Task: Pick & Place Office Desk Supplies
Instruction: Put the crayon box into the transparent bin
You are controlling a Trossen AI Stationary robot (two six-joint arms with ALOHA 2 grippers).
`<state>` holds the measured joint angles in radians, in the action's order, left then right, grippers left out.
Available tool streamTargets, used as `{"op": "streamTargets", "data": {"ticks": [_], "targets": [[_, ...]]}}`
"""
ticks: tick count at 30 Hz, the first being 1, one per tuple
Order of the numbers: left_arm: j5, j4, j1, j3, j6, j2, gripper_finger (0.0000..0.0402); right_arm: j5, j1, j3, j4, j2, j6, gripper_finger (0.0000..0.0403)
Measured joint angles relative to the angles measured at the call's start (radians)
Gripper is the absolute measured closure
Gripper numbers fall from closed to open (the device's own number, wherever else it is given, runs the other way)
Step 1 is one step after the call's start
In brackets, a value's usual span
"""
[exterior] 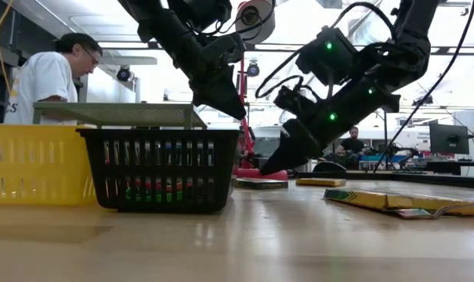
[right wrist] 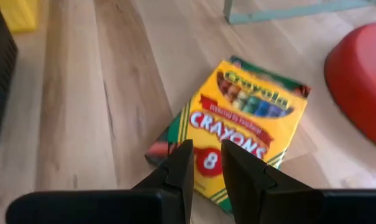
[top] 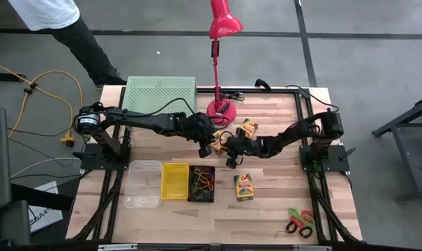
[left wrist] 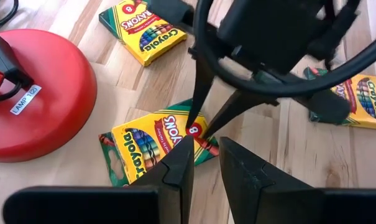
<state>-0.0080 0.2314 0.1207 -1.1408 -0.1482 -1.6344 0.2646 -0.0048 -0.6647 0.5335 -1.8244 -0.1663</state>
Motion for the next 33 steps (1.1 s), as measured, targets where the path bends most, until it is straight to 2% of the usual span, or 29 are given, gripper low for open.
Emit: {"op": "streamTargets", "data": {"ticks": [7, 21, 33], "targets": [[0.000, 0.000, 0.000, 0.000, -0.003, 0.000, 0.0330, 0.000, 0.000, -0.001, 0.015, -0.027, -0.014, 0.0333], [0.000, 0.000, 0.000, 0.000, -0.002, 0.000, 0.0330, 0.033, 0.019, -0.004, -0.090, -0.023, -0.047, 0.0333], [0.000, 0.000, 0.000, 0.000, -0.002, 0.000, 0.0330, 0.043, 0.051, 0.000, -0.316, 0.092, -0.050, 0.0333]]}}
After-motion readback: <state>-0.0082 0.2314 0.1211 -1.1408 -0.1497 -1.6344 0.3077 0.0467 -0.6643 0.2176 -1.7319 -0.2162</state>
